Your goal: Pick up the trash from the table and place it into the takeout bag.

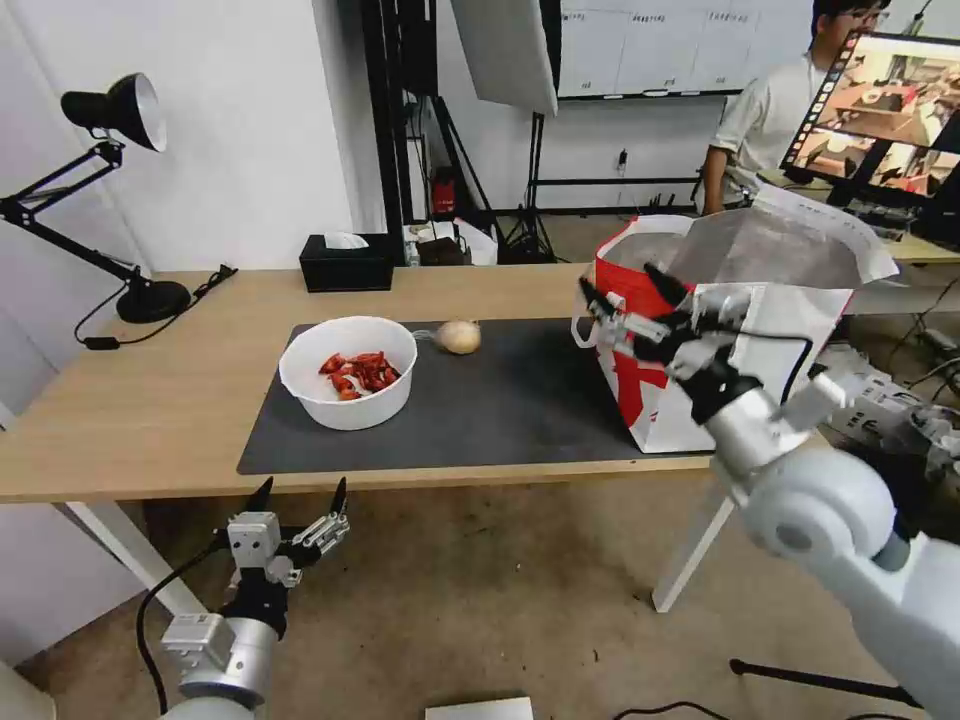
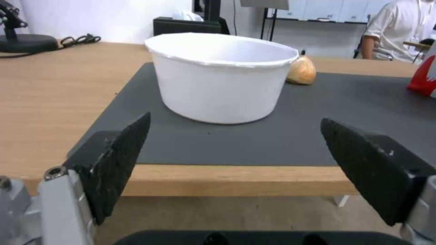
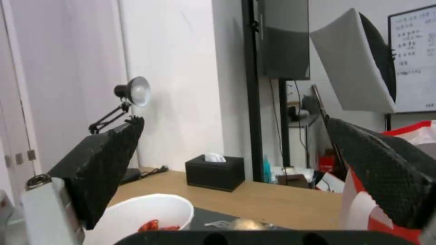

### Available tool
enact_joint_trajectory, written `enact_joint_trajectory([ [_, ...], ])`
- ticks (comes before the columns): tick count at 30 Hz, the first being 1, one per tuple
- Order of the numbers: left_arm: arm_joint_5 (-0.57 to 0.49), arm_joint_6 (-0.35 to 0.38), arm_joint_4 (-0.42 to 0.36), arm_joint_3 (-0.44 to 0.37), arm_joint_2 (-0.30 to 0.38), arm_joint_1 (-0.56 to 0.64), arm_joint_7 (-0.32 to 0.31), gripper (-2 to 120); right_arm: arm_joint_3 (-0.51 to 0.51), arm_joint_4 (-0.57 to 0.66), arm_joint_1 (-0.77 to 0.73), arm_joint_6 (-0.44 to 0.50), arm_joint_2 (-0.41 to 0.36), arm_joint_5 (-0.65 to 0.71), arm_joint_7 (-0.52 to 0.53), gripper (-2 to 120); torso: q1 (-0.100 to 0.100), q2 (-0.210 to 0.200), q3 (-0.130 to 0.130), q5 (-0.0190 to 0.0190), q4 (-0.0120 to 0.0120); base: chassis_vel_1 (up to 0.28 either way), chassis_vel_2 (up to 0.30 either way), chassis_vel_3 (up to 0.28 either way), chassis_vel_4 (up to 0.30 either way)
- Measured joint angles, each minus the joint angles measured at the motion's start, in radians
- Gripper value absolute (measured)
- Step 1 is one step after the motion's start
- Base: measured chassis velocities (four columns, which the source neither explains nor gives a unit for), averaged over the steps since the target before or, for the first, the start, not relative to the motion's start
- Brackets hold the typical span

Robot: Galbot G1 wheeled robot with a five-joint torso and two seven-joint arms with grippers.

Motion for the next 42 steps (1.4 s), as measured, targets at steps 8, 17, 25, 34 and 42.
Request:
enact_joint_trajectory([
  [8,0.000,-0.005,-0.004,-0.007,-0.001,0.007,0.000,100,0.045,0.000,-0.194,0.054,0.044,-0.184,-0.004,100,0.000,0.000,0.000,0.0002,-0.0001,0.000,0.000,0.000,0.000],
  [17,0.002,-0.014,0.005,0.000,-0.008,0.006,0.003,100,0.128,-0.002,-0.384,0.085,0.112,-0.299,0.031,100,0.000,0.000,0.000,0.0001,-0.0002,0.000,0.000,0.000,0.000],
  [25,0.008,-0.027,0.020,0.000,-0.016,0.011,0.007,100,0.180,-0.020,-0.555,0.095,0.203,-0.385,0.092,100,0.000,0.000,0.000,0.0001,-0.0002,0.000,0.000,0.000,0.000],
  [34,0.011,-0.027,0.021,0.000,-0.022,0.014,0.007,100,0.153,-0.038,-0.603,0.088,0.255,-0.462,0.178,100,0.000,0.000,0.000,0.0001,-0.0001,0.000,0.000,0.000,0.000],
  [42,0.018,-0.027,0.019,0.000,-0.026,0.023,0.007,100,0.105,-0.039,-0.621,0.043,0.279,-0.493,0.244,100,0.000,0.000,0.000,0.0001,-0.0001,0.000,0.000,0.000,0.000],
])
